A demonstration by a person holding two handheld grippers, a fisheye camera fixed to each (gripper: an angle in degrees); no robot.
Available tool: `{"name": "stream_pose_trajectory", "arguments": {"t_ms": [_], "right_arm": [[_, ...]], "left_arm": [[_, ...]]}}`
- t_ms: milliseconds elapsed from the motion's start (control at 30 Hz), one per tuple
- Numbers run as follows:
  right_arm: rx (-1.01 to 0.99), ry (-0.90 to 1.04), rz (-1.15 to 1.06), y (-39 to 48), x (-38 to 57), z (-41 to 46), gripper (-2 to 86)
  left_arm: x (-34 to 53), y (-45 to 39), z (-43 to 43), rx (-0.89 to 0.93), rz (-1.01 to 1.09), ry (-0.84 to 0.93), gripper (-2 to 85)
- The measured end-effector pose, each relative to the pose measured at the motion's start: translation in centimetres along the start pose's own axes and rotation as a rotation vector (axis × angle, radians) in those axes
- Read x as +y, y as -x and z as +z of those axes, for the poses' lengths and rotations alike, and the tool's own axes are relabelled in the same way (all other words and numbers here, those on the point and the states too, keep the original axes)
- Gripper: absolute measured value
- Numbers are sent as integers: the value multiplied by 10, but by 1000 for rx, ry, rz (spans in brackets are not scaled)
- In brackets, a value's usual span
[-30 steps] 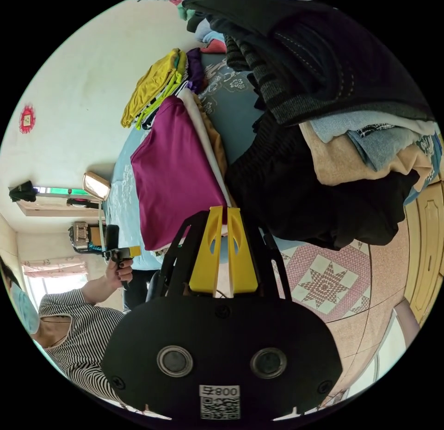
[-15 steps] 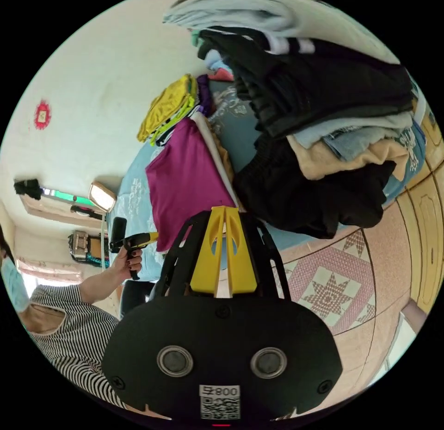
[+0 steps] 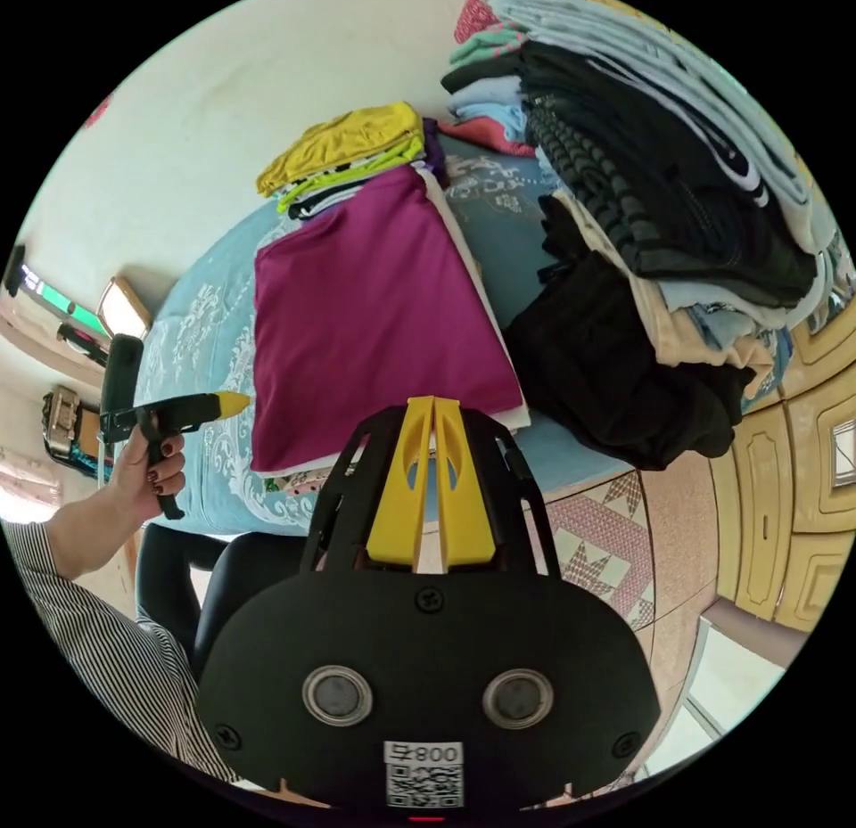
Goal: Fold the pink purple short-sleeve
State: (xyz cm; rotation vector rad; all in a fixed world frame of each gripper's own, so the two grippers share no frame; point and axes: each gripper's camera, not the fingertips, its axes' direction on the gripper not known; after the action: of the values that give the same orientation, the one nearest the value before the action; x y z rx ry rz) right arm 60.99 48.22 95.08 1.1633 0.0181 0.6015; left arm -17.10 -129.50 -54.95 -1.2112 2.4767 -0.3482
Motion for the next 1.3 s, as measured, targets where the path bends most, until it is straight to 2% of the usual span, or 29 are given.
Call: {"name": "stream_pose_trajectory", "arguments": {"t_ms": [133, 267, 367, 433, 633, 833, 900, 1033, 1133, 1300], "right_arm": [[-10, -97, -31, 51, 12, -8, 1], [-84, -125, -100, 102, 17, -3, 1], [-49, -76, -172, 139, 19, 15, 1], [-4, -13, -178, 153, 18, 34, 1], [-56, -48, -118, 175, 12, 25, 1], [-83, -99, -89, 207, 4, 8, 1], [-72, -136, -104, 219, 0, -3, 2], [-97, -265, -148, 243, -29, -30, 6], [-151, -325, -213, 262, -71, -36, 17], [-115, -356, -306, 315, -161, -31, 51]], "left_arm": [[2, 1, 13, -67, 3, 94, 1], [14, -5, 1, -38, 11, 52, 1], [24, -14, -11, -103, 62, 39, 1], [29, -13, -12, -127, 63, 70, 1], [47, -19, -43, -161, 109, -8, 1], [20, -39, -51, -216, 192, -10, 2], [16, -34, -47, -274, 163, 33, 2], [40, -34, -66, -308, 216, -8, 3], [74, -30, -85, -461, 281, -23, 4], [119, -7, -82, -656, 322, 102, 11]]}}
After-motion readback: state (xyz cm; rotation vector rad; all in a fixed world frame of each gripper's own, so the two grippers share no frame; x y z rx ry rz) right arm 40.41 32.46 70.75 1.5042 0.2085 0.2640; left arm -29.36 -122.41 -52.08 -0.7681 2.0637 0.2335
